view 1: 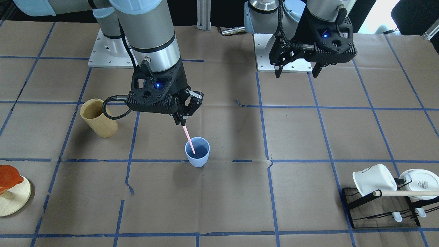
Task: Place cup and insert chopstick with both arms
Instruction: 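Move the pink chopstick over the blue cup with the right gripper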
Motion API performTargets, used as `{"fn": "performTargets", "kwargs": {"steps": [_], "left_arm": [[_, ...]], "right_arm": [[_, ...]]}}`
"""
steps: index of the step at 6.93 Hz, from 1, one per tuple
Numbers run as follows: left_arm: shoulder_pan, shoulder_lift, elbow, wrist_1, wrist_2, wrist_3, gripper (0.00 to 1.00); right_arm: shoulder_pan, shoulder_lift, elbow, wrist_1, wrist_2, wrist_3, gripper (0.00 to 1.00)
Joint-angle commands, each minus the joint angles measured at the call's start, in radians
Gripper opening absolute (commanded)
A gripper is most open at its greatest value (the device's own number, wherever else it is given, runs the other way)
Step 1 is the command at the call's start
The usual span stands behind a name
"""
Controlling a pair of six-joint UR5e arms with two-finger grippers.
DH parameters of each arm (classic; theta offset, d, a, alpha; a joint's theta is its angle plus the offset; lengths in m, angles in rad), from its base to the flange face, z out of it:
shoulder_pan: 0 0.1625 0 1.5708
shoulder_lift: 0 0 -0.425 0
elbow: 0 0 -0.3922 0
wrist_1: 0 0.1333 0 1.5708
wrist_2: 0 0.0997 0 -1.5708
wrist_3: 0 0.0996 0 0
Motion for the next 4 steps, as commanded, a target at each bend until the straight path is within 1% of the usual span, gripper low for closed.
{"fn": "performTargets", "kwargs": {"steps": [1,2,4], "left_arm": [[-0.002,0.000,-0.003,0.000,-0.008,-0.001,1.00],[-0.002,0.002,-0.003,0.000,-0.008,-0.001,1.00],[-0.007,0.000,-0.003,0.002,-0.037,-0.001,1.00]], "right_arm": [[0.001,0.010,0.003,-0.026,0.000,0.002,0.04],[0.003,0.015,0.006,-0.035,-0.002,0.003,0.05],[0.015,0.027,0.046,-0.058,-0.005,0.003,0.05]]}}
